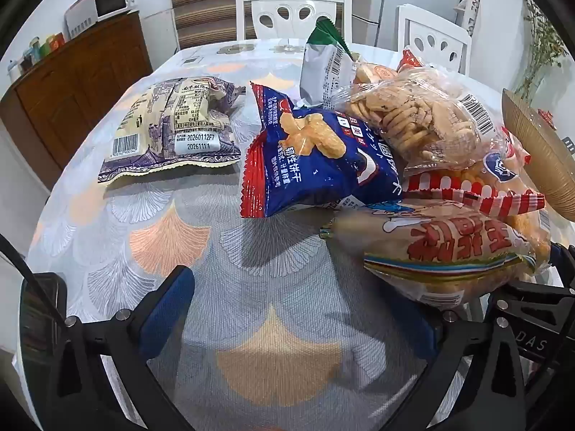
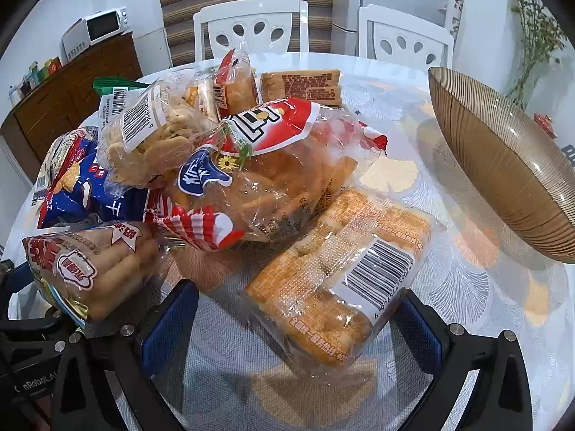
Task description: Organize snacks
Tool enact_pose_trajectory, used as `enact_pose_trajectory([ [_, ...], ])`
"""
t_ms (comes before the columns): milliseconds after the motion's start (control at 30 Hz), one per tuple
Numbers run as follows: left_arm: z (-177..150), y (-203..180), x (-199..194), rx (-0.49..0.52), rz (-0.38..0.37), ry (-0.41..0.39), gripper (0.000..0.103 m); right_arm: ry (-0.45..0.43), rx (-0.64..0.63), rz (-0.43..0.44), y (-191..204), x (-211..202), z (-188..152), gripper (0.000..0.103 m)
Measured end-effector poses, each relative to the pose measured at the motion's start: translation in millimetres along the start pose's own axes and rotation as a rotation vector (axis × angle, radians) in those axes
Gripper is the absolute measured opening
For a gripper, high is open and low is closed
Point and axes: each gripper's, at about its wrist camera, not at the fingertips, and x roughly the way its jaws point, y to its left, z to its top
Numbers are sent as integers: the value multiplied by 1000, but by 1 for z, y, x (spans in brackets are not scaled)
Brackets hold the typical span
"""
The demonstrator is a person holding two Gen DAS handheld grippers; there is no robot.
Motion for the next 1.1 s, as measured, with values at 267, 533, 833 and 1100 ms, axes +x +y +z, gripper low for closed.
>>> enact_pose_trajectory([
  [267,-1,-1,-1,3,5,17,103,46,6,16,-4,-3,-1,103],
  [533,-42,-13,-32,12,4,68,102,139,-67,83,-21,-18,-26,103],
  [833,-72,-2,-104,-35,48,-80,102,38,28,15,-25,-81,-65,103],
  [1100,-78,-26,-127,33,91,-139,102,1,34,-28,-25,-110,-60,103],
])
